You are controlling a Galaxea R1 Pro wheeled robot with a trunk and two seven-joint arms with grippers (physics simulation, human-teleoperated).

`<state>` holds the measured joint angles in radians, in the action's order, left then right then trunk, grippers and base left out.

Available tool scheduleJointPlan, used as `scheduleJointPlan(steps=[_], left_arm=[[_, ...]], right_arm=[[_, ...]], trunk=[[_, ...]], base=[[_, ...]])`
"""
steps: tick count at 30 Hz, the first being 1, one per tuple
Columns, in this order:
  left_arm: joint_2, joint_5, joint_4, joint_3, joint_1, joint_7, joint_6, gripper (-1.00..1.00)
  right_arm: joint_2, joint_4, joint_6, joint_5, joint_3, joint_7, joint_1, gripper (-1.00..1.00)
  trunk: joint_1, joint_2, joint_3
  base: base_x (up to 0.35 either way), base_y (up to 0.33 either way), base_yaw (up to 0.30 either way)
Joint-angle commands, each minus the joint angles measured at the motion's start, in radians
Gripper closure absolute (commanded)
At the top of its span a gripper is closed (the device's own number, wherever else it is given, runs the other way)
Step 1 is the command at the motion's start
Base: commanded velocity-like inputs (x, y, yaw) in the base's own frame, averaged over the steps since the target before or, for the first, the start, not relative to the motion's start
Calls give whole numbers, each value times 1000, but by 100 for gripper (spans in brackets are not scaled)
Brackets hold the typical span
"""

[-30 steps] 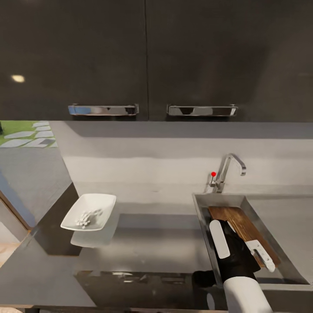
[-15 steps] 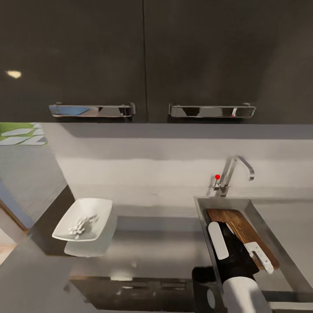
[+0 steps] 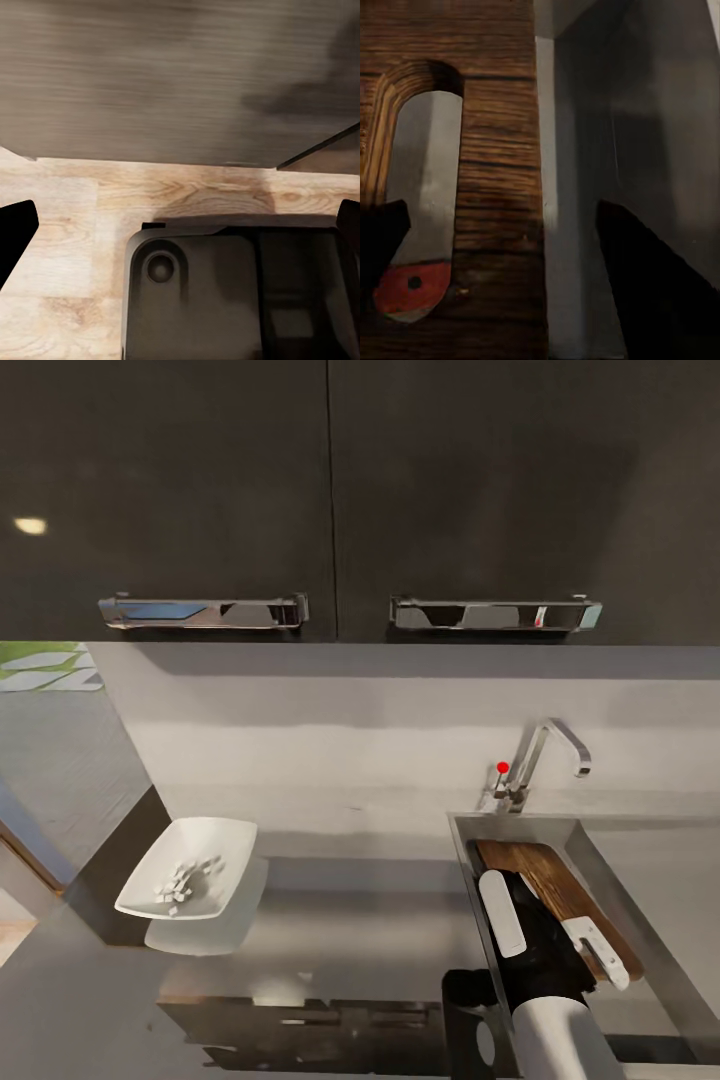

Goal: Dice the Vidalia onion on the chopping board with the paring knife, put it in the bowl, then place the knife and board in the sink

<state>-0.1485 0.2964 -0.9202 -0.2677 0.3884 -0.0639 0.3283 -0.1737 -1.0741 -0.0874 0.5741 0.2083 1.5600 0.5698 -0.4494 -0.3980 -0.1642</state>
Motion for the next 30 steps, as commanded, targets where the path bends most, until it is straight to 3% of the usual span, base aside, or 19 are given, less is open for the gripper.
scheduleJointPlan(steps=[1, 15, 19, 22, 24, 30], left_arm=[[-2, 6, -1, -5, 0, -7, 3, -100], [-1, 6, 0, -5, 0, -7, 3, -100], [-1, 6, 0, -5, 0, -7, 3, -100], [-2, 6, 0, -5, 0, -7, 3, -100], [-1, 6, 0, -5, 0, -7, 3, -100], [-1, 6, 1, -5, 0, -7, 2, -100]], right_arm=[[-1, -1, -9, 3, 2, 3, 1, -100], [-1, -13, 16, 1, 1, 4, 1, -100], [-1, -109, 7, -1, -9, 6, 1, -100], [-1, -259, -64, -1, -45, 8, 1, -100], [-1, -353, -173, -1, -69, 8, 1, -100], [-1, -446, -289, 2, -105, -1, 1, -100]], trunk=[[-1, -2, -2], [-1, -2, -2], [-1, -2, -2], [-1, -2, -2], [-1, -2, -2], [-1, -2, -2]], base=[[0, 0, 0], [0, 0, 0], [0, 0, 0], [0, 0, 0], [-9, 0, 0], [-176, 0, 0]])
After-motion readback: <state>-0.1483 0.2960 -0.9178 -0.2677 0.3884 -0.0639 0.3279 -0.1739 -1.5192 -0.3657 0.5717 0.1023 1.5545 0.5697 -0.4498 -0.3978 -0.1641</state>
